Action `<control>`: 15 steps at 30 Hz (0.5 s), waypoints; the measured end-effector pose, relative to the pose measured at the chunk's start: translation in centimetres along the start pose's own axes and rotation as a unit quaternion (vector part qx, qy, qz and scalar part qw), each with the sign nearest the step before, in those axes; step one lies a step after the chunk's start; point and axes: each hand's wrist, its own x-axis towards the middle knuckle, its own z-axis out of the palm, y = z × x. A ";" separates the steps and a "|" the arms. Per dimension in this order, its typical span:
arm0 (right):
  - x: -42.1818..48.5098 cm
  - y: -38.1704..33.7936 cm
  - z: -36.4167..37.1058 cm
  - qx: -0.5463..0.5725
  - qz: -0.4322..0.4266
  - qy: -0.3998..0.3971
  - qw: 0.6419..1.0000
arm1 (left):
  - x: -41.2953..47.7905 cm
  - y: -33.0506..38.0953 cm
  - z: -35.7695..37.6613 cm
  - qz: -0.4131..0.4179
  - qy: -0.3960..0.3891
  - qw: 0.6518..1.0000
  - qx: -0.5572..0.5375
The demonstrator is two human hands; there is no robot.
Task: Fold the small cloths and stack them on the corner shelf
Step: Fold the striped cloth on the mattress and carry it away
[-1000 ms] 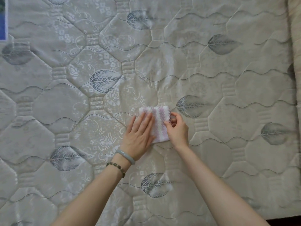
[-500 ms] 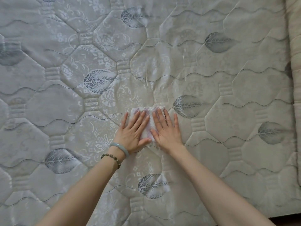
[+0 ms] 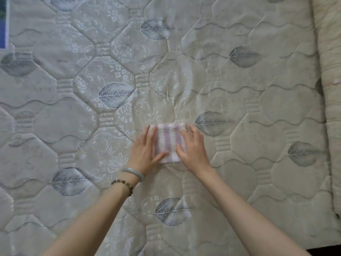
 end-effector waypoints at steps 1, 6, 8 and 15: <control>0.0 -0.5 -0.3 0.085 0.077 0.008 0.993 | -0.3 0.7 0.1 -0.042 0.035 0.995 -0.081; 0.8 -1.4 0.1 0.206 0.356 -0.021 0.911 | 0.1 2.8 1.1 -0.300 0.080 0.903 -0.296; 1.2 -1.6 -0.2 0.197 0.368 -0.057 0.907 | 0.4 3.2 1.4 -0.333 0.059 0.890 -0.305; 1.1 -3.7 -3.2 0.281 0.288 -0.066 0.913 | -0.6 2.9 -2.5 -0.321 0.056 0.819 -0.473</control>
